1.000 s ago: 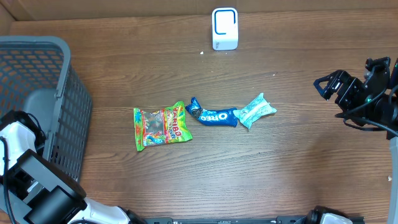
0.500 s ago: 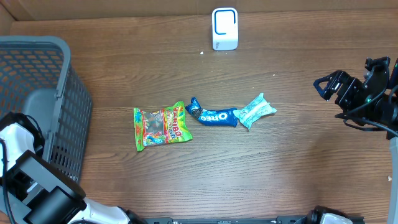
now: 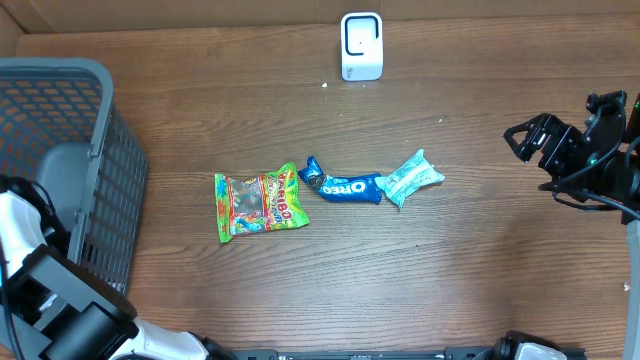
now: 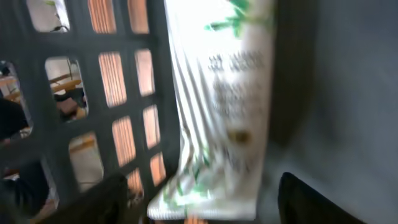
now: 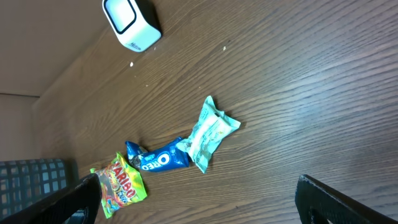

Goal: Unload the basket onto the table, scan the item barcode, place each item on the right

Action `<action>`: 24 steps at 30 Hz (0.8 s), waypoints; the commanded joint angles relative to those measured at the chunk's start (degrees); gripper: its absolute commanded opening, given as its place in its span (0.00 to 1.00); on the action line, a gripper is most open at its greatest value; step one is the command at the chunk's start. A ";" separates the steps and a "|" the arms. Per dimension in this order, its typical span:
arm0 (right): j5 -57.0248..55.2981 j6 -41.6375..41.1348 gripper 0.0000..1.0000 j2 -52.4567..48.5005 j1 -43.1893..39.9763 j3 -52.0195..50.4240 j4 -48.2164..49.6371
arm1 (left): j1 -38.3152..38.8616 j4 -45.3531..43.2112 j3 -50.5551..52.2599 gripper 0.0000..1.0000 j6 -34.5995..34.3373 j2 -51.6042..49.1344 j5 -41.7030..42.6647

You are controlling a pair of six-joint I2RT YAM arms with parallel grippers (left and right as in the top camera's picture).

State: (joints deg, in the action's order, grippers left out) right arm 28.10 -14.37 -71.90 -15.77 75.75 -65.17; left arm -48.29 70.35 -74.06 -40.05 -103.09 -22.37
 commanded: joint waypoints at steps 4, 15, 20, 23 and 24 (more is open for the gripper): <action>-0.17 0.94 1.00 0.09 -0.22 1.36 0.28 | -1.95 -6.78 5.07 0.44 -2.21 0.02 -3.30; -0.17 1.14 1.00 0.09 -0.22 1.38 0.26 | -1.92 -14.53 10.64 0.04 0.35 0.11 1.25; -0.17 1.14 1.00 0.09 -0.22 1.38 0.37 | -1.70 -9.07 1.46 0.04 8.87 0.15 8.37; -0.17 1.11 1.00 0.09 -0.22 1.36 0.35 | -1.25 -3.21 -7.63 0.04 11.02 0.15 8.94; -0.17 1.11 1.00 0.09 -0.22 1.38 0.35 | -1.11 -1.33 -10.95 0.04 11.72 0.22 9.05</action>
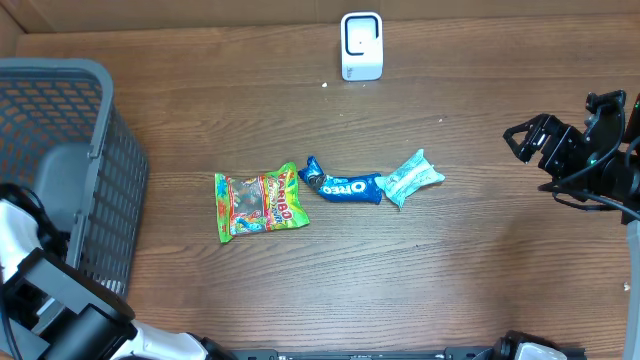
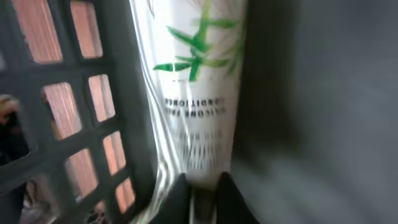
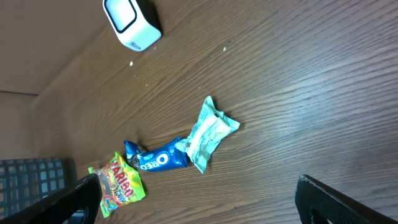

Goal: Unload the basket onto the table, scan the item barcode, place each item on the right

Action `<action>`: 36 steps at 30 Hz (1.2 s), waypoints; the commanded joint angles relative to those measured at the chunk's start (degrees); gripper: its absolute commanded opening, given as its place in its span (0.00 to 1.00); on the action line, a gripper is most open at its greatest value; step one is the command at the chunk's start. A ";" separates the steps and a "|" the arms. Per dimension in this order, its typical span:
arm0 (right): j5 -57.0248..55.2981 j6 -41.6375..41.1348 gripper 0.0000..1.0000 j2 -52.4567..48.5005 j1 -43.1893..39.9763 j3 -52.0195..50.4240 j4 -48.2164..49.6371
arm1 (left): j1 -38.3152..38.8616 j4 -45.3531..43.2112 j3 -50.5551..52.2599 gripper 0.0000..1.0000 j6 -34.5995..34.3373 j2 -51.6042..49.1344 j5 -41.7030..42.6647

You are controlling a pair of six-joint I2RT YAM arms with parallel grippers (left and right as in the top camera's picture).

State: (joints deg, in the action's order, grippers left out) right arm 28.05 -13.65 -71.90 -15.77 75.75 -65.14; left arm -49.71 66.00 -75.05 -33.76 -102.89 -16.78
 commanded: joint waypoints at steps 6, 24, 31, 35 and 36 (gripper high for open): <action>-0.11 0.37 1.00 0.09 -0.22 1.38 0.31 | 2.86 10.93 -27.76 0.04 11.98 1.38 7.41; -1.44 1.95 1.00 0.09 -0.22 1.38 0.09 | -9.14 4.94 -6.25 0.68 9.57 2.40 8.83; -1.44 1.95 1.00 0.09 -0.22 1.38 0.04 | -9.16 -8.15 6.19 0.78 9.11 2.40 6.80; -1.46 1.95 1.00 0.09 -0.22 1.38 -0.46 | -9.16 -18.82 13.66 0.85 8.90 2.40 2.86; -1.46 1.95 1.00 0.09 -0.22 1.36 -0.57 | -9.16 -21.11 15.06 0.85 8.90 2.40 3.34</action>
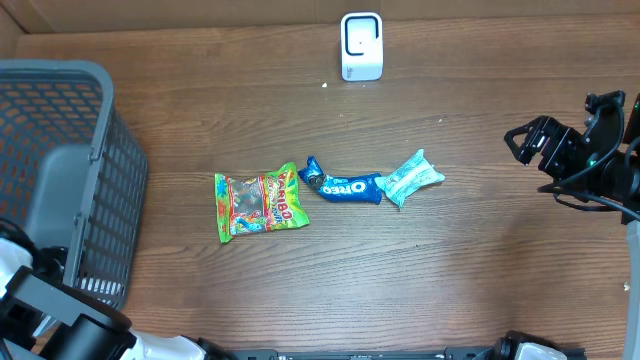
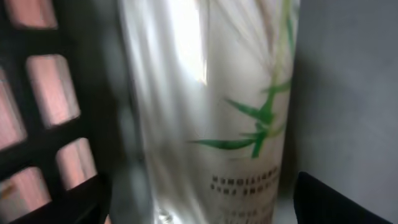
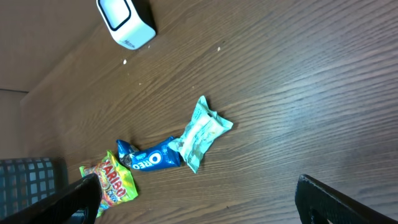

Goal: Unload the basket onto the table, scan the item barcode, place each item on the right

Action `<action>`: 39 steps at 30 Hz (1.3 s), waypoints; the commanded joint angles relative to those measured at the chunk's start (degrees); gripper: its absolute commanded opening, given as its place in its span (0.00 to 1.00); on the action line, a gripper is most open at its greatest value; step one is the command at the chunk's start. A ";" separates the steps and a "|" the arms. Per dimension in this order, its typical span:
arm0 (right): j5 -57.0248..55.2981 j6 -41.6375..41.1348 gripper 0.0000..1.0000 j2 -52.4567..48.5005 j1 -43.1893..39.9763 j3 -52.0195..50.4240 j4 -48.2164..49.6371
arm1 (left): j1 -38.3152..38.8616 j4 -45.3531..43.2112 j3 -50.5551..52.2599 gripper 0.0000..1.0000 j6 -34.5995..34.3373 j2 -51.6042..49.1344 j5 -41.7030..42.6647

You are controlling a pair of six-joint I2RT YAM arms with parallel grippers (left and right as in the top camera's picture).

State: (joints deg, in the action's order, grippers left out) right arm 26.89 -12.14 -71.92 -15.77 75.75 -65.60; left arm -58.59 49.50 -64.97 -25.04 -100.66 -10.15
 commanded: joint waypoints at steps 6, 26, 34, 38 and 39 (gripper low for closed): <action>-0.28 0.42 1.00 0.11 -0.22 1.38 -0.13 | -0.17 -9.75 8.85 0.04 0.20 0.17 -0.50; -0.24 0.39 1.00 0.11 -0.22 1.38 0.72 | 7.80 19.89 -41.94 0.04 9.64 0.33 12.83; -0.26 0.42 1.00 0.11 -0.22 1.38 0.72 | 19.76 26.32 -68.61 0.04 17.38 0.33 16.94; -0.26 0.42 1.00 0.11 -0.22 1.38 0.72 | 28.24 30.67 -77.22 0.04 21.66 0.35 22.18; -0.26 0.42 1.00 0.11 -0.22 1.38 0.74 | 31.08 32.52 -78.64 0.04 22.53 0.35 23.74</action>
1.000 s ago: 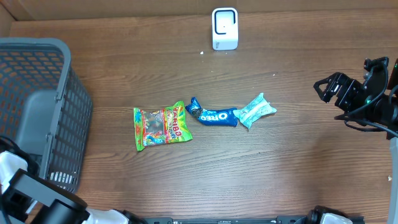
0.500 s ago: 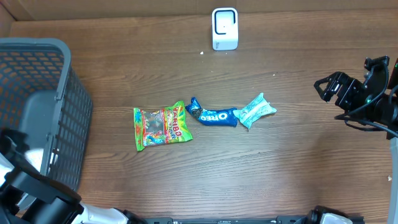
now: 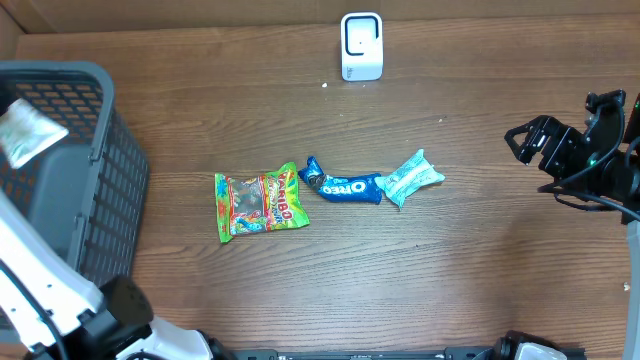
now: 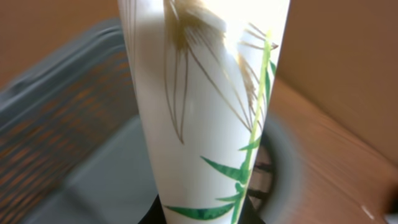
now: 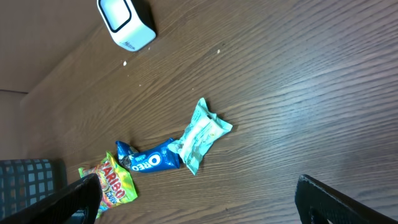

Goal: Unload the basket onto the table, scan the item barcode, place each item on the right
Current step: 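Lift the white tube out and set it upright left of Haribo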

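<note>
A white packet printed with green bamboo (image 4: 205, 93) is held upright over the grey basket (image 3: 90, 75), and my left gripper (image 4: 205, 214) is shut on its lower end. From overhead the packet (image 3: 28, 130) shows at the basket's left side, above its rim. The white scanner (image 3: 361, 45) stands at the table's far edge. My right gripper (image 5: 199, 205) hovers open at the table's right side (image 3: 530, 140), empty.
A Haribo bag (image 3: 260, 204), a blue Oreo pack (image 3: 342, 185) and a teal packet (image 3: 410, 177) lie in a row mid-table. The left arm's white link (image 3: 40, 290) rises at the bottom left beside the basket.
The left gripper was open, low inside the basket against the bamboo packet. Now it is shut on the packet and holds it up above the basket. The right arm has hardly moved.
The left gripper stood open inside the basket with the white packet leaning at the mesh wall. Then its fingers were close together below the packet, then wide apart again close to it. Now the packet is gripped and raised out of the basket. The right gripper stayed open throughout.
</note>
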Action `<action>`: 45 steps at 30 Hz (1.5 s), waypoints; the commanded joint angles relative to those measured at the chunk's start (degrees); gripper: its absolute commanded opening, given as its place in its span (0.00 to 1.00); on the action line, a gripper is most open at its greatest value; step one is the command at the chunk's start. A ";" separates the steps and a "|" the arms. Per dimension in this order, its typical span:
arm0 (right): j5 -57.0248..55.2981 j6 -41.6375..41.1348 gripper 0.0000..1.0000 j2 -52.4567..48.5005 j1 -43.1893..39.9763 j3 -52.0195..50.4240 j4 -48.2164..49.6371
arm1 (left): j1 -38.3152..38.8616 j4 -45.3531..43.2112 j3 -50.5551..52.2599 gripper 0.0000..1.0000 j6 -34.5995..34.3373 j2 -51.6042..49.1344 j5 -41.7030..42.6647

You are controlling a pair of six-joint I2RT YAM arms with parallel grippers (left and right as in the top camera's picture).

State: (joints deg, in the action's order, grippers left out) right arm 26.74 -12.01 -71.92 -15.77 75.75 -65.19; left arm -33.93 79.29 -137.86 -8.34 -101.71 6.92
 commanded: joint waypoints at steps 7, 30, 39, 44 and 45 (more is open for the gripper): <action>-0.13 0.28 1.00 0.11 -0.22 1.38 0.33 | 24.81 16.26 -0.11 0.04 10.56 0.09 1.92; -0.11 0.28 1.00 0.11 -0.22 1.38 -0.15 | 29.99 -29.07 64.28 0.04 12.68 -0.61 -18.78; -0.13 0.28 1.00 0.11 -0.22 1.36 -0.20 | 30.51 -35.17 69.64 0.50 12.70 -0.63 -15.58; -0.13 0.57 1.00 0.13 -0.48 1.38 0.02 | 31.36 -35.19 69.61 1.00 12.59 -0.63 -14.82; -0.13 0.57 1.00 0.17 -0.72 1.38 0.17 | 31.54 -35.17 69.59 1.00 12.33 -0.61 -14.78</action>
State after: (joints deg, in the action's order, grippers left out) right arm 26.74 -11.94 -71.92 -15.79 75.75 -65.54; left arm -3.46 44.23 -68.12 3.99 -103.15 -9.26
